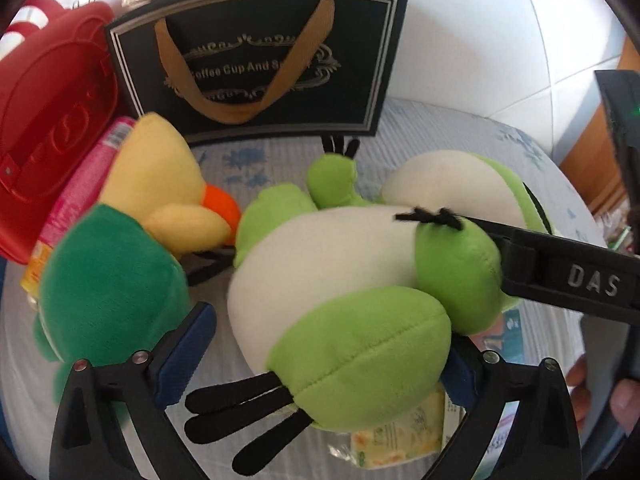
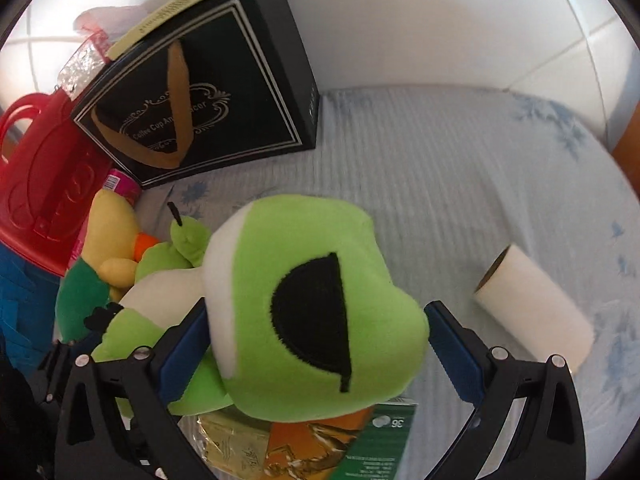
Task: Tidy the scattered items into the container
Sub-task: 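Grasp the green frog plush with both grippers together, then lift the frog plush with both grippers and carry it over the crate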
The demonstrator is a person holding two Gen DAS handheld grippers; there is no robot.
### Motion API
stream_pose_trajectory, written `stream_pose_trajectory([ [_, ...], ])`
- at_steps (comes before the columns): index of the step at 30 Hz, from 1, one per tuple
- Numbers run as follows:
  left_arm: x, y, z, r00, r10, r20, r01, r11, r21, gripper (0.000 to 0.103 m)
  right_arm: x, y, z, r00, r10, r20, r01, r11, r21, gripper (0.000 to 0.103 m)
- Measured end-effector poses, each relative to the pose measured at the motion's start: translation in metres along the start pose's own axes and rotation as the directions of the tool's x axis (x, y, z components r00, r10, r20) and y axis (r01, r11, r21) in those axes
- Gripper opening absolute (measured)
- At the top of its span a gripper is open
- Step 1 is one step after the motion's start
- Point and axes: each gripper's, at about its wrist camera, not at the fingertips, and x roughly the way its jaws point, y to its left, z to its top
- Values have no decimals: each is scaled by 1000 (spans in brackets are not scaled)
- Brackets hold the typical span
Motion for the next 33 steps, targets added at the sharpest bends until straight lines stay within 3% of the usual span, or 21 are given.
stream_pose_trajectory([
  [3,1,-5,-5,1000,-10,10,10,1000,0,87,3,0,-6,1000,2,3,-2,1000,-14,102],
  [5,-3,-8,-6,1000,-8,27,8,1000,4,79,-2,2,-9,1000,20,15,-20,1000,-19,89],
  [8,-12,-12,-9,998,-2,61,1,1000,19,74,-12,7,-14,999,10,46,-8,999,-36,81],
  [19,-89,-24,-7,977,-14,213,-4,997,83,73,-84,18,-26,978,32,207,-22,998,-52,78],
  [27,-192,-13,-17,939,-1,344,-26,997,75,74,-176,59,-37,942,63,330,-28,993,-111,79],
  [33,-278,26,-38,896,84,436,-97,995,6,75,-237,116,-51,909,150,389,-71,975,-209,79],
])
